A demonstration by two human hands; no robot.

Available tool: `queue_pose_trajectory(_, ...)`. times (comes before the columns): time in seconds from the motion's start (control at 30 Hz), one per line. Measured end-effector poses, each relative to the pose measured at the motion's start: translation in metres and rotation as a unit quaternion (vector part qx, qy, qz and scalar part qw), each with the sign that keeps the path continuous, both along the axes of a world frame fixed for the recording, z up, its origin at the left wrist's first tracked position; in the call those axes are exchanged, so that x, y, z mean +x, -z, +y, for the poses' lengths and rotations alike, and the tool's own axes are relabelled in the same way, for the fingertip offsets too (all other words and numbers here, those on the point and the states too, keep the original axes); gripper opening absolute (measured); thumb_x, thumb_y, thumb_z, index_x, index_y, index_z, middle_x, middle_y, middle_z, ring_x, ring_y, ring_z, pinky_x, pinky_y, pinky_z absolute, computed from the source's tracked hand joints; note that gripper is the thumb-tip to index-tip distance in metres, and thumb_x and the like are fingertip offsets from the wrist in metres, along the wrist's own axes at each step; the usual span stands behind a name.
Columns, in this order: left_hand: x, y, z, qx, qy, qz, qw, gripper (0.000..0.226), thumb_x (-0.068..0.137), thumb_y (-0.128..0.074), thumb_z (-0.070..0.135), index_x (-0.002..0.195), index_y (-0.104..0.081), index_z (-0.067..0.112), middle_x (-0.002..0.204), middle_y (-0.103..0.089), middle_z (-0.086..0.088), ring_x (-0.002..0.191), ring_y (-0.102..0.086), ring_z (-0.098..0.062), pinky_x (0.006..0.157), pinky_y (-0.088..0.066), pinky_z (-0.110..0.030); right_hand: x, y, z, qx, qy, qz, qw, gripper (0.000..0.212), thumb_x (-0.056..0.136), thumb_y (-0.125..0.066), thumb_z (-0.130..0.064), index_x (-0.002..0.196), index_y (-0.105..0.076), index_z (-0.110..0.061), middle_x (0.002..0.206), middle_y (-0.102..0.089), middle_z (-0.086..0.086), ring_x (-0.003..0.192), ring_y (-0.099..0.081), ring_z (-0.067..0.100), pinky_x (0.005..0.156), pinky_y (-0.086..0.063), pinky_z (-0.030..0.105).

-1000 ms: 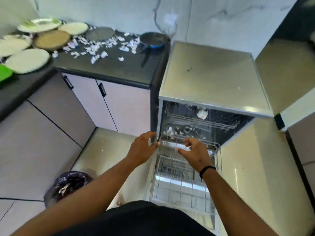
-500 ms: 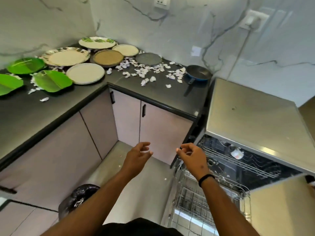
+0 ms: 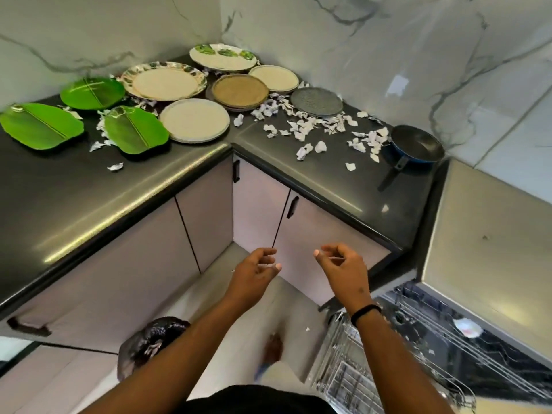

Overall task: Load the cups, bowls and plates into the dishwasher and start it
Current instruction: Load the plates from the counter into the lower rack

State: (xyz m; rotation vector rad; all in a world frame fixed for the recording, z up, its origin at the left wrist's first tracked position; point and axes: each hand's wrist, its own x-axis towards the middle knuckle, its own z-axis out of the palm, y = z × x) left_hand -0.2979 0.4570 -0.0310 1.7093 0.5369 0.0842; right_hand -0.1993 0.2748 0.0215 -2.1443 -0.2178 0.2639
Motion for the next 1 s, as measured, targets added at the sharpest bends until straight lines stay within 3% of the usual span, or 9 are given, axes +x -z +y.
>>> queue_pose_trajectory(0.1,0.040,0.008,0.021,0.017,-0.010,0.016,1.000,0.028,0.093,-0.071,0.026,0.118,-0.063,0.035,0.113,-0.067,0.001,0.099,-0.067,-0.011,0.091,-0.057,-0.033,0.041,0.007,0.030,0.021,-0.019,0.011,1.000,0.023,0.091,-0.070,-0.036,0.107,-0.065,-0.021,0.100,-0.067,-0.004,0.095,-0.064,0.011,0.074,-0.049,0.017)
queue_pose_trajectory(0.27,0.122,-0.001,0.054,0.059,-0.010,0.037,0.998,0.032,0.096,-0.066,0.026,0.128,-0.060,0.027,0.118,-0.063,0.002,0.100,-0.061,-0.002,0.077,-0.052,-0.017,0.121,0.000,0.076,0.051,-0.075,0.018,0.996,0.022,0.092,-0.070,-0.032,0.108,-0.066,-0.017,0.100,-0.068,-0.003,0.093,-0.065,0.008,0.072,-0.050,0.013)
queue_pose_trajectory(0.4,0.177,-0.026,0.087,0.102,-0.067,0.009,0.992,0.032,0.096,-0.066,0.029,0.128,-0.060,0.027,0.113,-0.063,0.008,0.099,-0.061,0.000,0.077,-0.048,-0.012,0.182,-0.005,0.116,0.063,-0.118,0.014,0.991,0.015,0.089,-0.073,-0.036,0.100,-0.066,-0.028,0.098,-0.071,0.000,0.089,-0.069,0.016,0.079,-0.061,0.037)
queue_pose_trajectory(0.47,0.194,-0.037,0.104,0.104,-0.104,0.001,0.989,0.031,0.096,-0.067,0.028,0.126,-0.061,0.026,0.110,-0.063,0.007,0.099,-0.062,-0.004,0.078,-0.049,-0.015,0.206,-0.010,0.140,0.070,-0.126,0.020,0.989,0.014,0.088,-0.074,-0.036,0.098,-0.066,-0.031,0.095,-0.071,-0.002,0.088,-0.069,0.018,0.077,-0.061,0.041)
queue_pose_trajectory(0.6,0.214,-0.045,0.145,0.106,-0.144,0.004,0.984,0.031,0.095,-0.067,0.028,0.126,-0.062,0.027,0.109,-0.064,0.008,0.099,-0.062,-0.003,0.078,-0.049,-0.015,0.237,-0.016,0.189,0.079,-0.158,0.031,0.984,0.013,0.089,-0.074,-0.030,0.100,-0.067,-0.026,0.097,-0.070,-0.005,0.094,-0.066,0.011,0.082,-0.057,0.028)
queue_pose_trajectory(0.73,0.229,-0.049,0.196,0.103,-0.192,0.004,0.976,0.028,0.093,-0.070,0.025,0.121,-0.063,0.028,0.107,-0.066,0.005,0.095,-0.063,-0.002,0.075,-0.048,-0.010,0.256,-0.013,0.240,0.071,-0.197,0.042,0.977,0.015,0.089,-0.075,-0.028,0.101,-0.068,-0.022,0.094,-0.070,-0.005,0.091,-0.066,0.009,0.075,-0.054,0.019)
queue_pose_trajectory(0.87,0.246,-0.052,0.256,0.100,-0.217,0.002,0.971,0.030,0.091,-0.073,0.023,0.120,-0.065,0.027,0.109,-0.069,0.002,0.094,-0.067,-0.009,0.086,-0.055,-0.026,0.278,-0.018,0.291,0.047,-0.229,0.039,0.972,0.018,0.088,-0.075,-0.030,0.102,-0.068,-0.023,0.094,-0.069,-0.007,0.090,-0.066,0.006,0.070,-0.052,0.012)
queue_pose_trajectory(0.93,0.259,-0.053,0.288,0.153,-0.222,-0.005,0.963,0.031,0.092,-0.072,0.023,0.122,-0.065,0.024,0.115,-0.068,0.002,0.099,-0.065,-0.011,0.086,-0.050,-0.024,0.293,-0.021,0.320,0.025,-0.240,0.036,0.970,0.019,0.088,-0.075,-0.032,0.103,-0.067,-0.024,0.097,-0.069,-0.005,0.091,-0.066,0.008,0.077,-0.055,0.019)
queue_pose_trajectory(1.0,0.276,-0.053,0.318,0.268,-0.200,-0.005,0.942,0.035,0.091,-0.072,0.026,0.125,-0.065,0.021,0.121,-0.066,0.000,0.109,-0.060,-0.016,0.092,-0.044,-0.027,0.307,-0.022,0.347,-0.014,-0.259,0.029,0.965,0.024,0.088,-0.074,-0.034,0.108,-0.066,-0.024,0.103,-0.066,-0.003,0.094,-0.064,0.010,0.082,-0.055,0.026)
